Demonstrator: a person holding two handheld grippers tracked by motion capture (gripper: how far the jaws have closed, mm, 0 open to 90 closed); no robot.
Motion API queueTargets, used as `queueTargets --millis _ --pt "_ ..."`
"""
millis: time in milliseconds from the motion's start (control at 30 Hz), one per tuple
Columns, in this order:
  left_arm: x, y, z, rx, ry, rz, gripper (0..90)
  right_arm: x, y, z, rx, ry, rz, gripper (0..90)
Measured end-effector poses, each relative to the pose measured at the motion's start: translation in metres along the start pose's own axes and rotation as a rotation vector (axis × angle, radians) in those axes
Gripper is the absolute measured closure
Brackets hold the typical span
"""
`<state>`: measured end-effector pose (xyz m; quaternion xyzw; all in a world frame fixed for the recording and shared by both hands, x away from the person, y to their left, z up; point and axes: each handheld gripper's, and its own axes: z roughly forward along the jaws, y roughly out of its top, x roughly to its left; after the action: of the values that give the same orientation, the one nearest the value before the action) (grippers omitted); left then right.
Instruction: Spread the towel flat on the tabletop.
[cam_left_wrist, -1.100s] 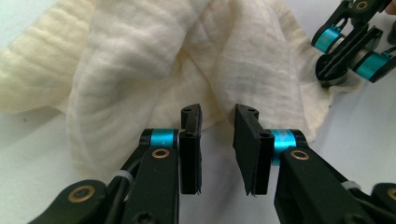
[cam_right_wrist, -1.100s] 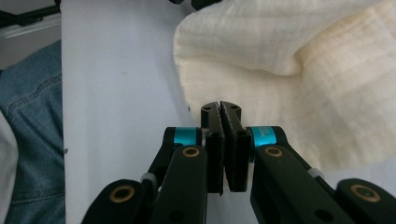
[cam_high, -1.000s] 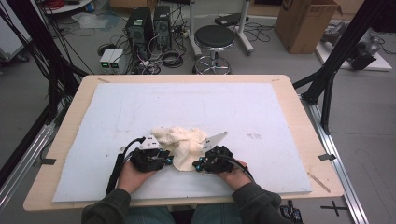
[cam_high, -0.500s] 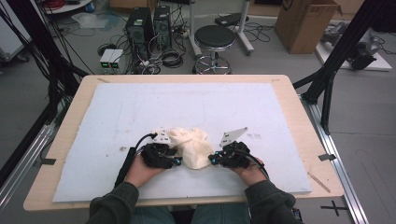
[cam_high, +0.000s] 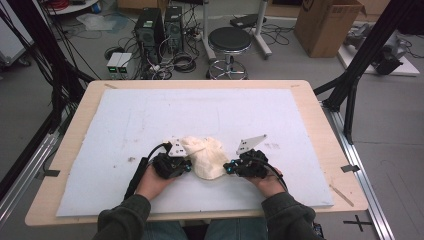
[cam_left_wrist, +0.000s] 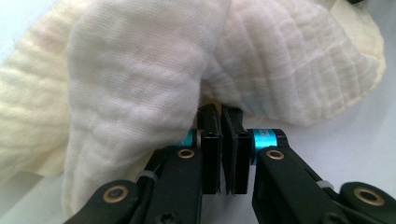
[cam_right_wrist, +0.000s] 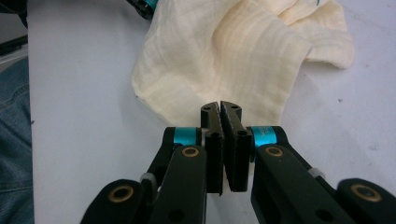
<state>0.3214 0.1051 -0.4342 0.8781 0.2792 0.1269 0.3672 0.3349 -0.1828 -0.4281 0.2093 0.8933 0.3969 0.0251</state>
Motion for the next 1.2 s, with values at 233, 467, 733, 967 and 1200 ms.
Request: queueTargets --millis 233,467,733,967,1200 --pt "0.002 -0.006 -0.025 -0.031 -0.022 0.019 86.6 0.000 0.000 -0.007 -0.044 0.007 0.012 87.9" --pt "0.005 -0.017 -0.053 -0.061 -0.029 0.029 86.8 0.003 0.002 -0.015 -0.075 0.000 0.002 87.9" --pt "0.009 -0.032 -0.086 -0.114 -0.002 0.019 86.9 0.008 0.004 -0.023 -0.113 -0.007 -0.014 88.0" --pt "0.010 -0.047 -0.113 -0.140 0.022 0.012 87.0 0.024 0.006 -0.024 -0.097 0.010 -0.058 88.0" --pt "0.007 -0.066 -0.127 -0.144 0.030 -0.001 87.0 0.037 0.002 -0.027 -0.080 0.031 -0.079 87.9"
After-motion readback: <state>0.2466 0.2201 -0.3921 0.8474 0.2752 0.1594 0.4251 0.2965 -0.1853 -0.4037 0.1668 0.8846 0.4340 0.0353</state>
